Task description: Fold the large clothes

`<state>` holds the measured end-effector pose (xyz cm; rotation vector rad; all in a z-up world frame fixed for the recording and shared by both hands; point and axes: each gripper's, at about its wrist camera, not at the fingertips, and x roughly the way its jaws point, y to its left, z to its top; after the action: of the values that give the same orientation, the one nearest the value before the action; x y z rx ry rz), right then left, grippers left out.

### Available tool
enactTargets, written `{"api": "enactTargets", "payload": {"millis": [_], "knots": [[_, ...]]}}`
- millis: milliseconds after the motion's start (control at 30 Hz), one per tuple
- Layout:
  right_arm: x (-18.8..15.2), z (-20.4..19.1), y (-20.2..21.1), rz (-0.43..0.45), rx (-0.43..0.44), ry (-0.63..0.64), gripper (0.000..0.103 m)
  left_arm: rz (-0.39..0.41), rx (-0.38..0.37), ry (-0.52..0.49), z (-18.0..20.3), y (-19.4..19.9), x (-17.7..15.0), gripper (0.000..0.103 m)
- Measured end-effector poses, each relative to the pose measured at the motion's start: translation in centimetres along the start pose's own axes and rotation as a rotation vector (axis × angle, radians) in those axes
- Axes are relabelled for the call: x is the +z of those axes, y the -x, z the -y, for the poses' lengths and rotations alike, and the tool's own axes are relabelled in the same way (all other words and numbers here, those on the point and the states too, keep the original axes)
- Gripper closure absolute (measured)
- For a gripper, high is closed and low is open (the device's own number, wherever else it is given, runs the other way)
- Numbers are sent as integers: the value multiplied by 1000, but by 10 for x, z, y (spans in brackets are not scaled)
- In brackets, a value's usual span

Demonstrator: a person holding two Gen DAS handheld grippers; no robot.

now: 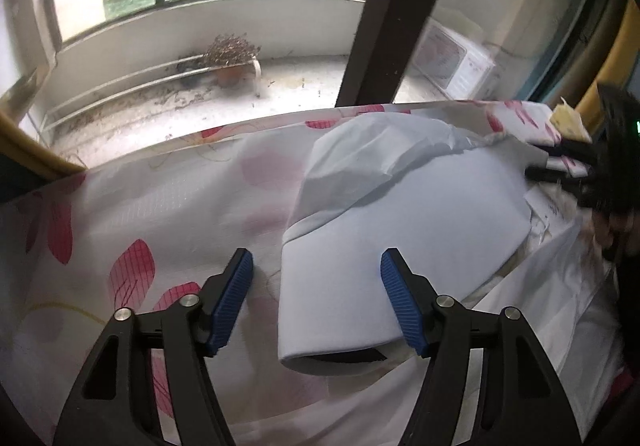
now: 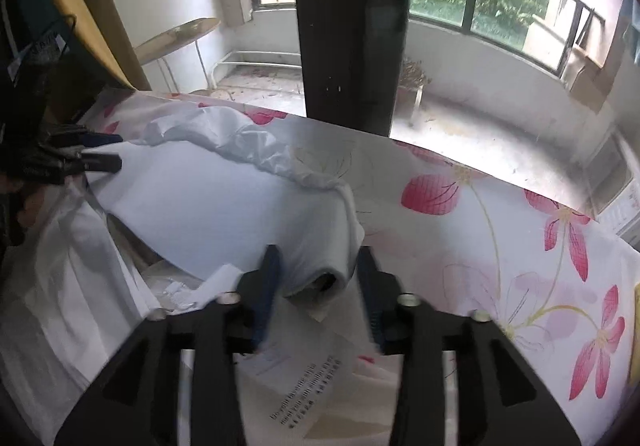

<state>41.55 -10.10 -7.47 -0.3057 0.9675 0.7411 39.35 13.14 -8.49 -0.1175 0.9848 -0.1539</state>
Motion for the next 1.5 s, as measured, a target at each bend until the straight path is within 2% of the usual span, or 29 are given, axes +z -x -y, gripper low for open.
{"api": "enactTargets", "payload": {"millis": [100, 267, 333, 400, 467, 533, 600, 700, 833, 900, 1133, 1367, 1500], "knots": [[14, 7, -3, -9, 22, 38, 46, 2, -21, -38, 5, -1, 1, 50], [26, 10, -25, -83, 169, 68, 45, -5, -26, -63, 5, -5, 6, 65], [23, 3, -33, -93, 181, 83, 45, 6, -42, -58, 5, -6, 7, 71], [18, -7, -33, -69, 148, 131, 55, 17, -65, -61, 6, -7, 7, 73], [17, -7, -31, -61, 149, 126, 79, 29, -71, -61, 6, -6, 6, 77], [17, -7, -27, -44, 126, 136, 85, 52, -72, -59, 7, -3, 8, 85], [16, -11, -22, -14, 69, 168, 89, 89, -57, -60, 8, 3, 10, 88], [14, -19, -6, 64, -52, 234, 91, 157, -23, -71, 11, 16, 12, 89], [7, -30, 18, 199, -140, 300, 91, 263, -9, -104, 20, 37, 6, 89], [1, -39, 26, 238, -192, 347, 91, 320, -3, -127, 25, 48, 1, 89], [-27, -54, 41, 270, -247, 415, 90, 412, -3, -170, 43, 71, -24, 89], [-49, -64, 61, 314, -273, 414, 89, 492, 13, -207, 60, 91, -45, 89], [-62, -78, 69, 377, -358, 466, 89, 494, 23, -244, 72, 94, -58, 89]]}}
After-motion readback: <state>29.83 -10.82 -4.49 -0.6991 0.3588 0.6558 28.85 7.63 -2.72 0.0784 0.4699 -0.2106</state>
